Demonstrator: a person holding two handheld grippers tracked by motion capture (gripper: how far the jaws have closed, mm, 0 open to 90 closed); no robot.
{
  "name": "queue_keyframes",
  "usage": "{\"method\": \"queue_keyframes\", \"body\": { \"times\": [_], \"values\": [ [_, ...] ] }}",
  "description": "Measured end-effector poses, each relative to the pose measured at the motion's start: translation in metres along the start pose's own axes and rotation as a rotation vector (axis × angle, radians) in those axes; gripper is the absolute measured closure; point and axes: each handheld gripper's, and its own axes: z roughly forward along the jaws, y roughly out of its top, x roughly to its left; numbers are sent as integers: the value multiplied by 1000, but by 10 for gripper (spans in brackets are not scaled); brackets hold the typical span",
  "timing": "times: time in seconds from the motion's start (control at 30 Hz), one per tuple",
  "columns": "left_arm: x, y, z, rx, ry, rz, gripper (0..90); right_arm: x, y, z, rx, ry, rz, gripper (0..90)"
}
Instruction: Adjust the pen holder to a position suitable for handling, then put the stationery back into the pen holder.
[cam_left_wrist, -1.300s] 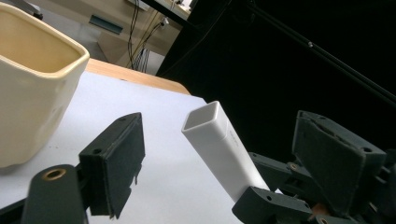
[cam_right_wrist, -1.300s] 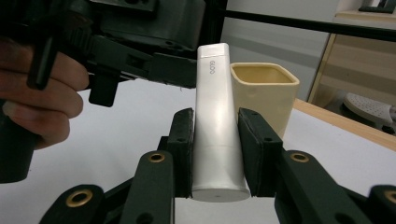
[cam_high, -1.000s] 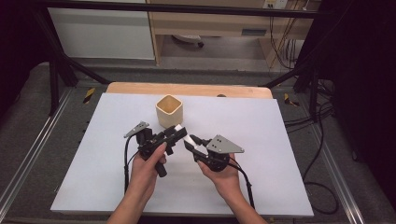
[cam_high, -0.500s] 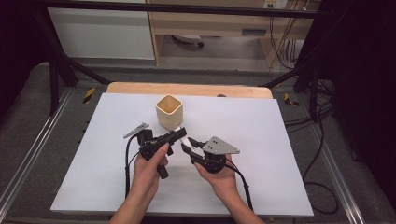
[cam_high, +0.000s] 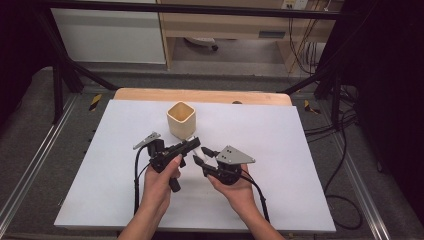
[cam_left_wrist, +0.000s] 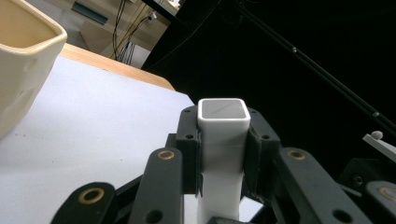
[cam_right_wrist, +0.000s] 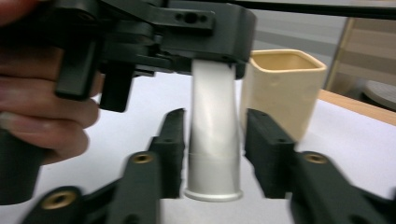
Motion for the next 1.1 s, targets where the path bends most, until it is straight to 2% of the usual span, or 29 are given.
{"method": "queue_keyframes", "body": {
  "times": [0.3, 0.43, 0.53, 0.63, 0.77, 0.87, 0.93, 1.03, 1.1],
  "values": [
    [2, 3, -3, -8, 13, 9, 713, -1, 0, 1, 19, -21, 9, 380],
    [0, 4, -4, -14, 29, 36, 713, -1, 1, 0, 19, -35, -6, 305],
    [-3, 8, -7, -24, 52, 79, 713, -2, 2, 0, 46, -37, -12, 214],
    [-6, 12, -9, -26, 75, 139, 713, -6, 1, 0, 92, -22, 12, 105],
    [-9, 18, -12, -33, 87, 165, 713, -9, 0, -4, 108, -29, 5, 46],
    [-10, 24, -14, -30, 112, 201, 713, -12, -1, -5, 117, -27, 25, 51],
    [-11, 30, -15, -29, 123, 223, 713, -14, -2, -6, 133, -49, 21, 55],
    [-15, 40, -19, -35, 139, 263, 713, -18, -5, -10, 139, -36, 15, 49],
    [-16, 47, -21, -37, 147, 279, 713, -21, -8, -13, 147, -44, 15, 49]
  ]
}}
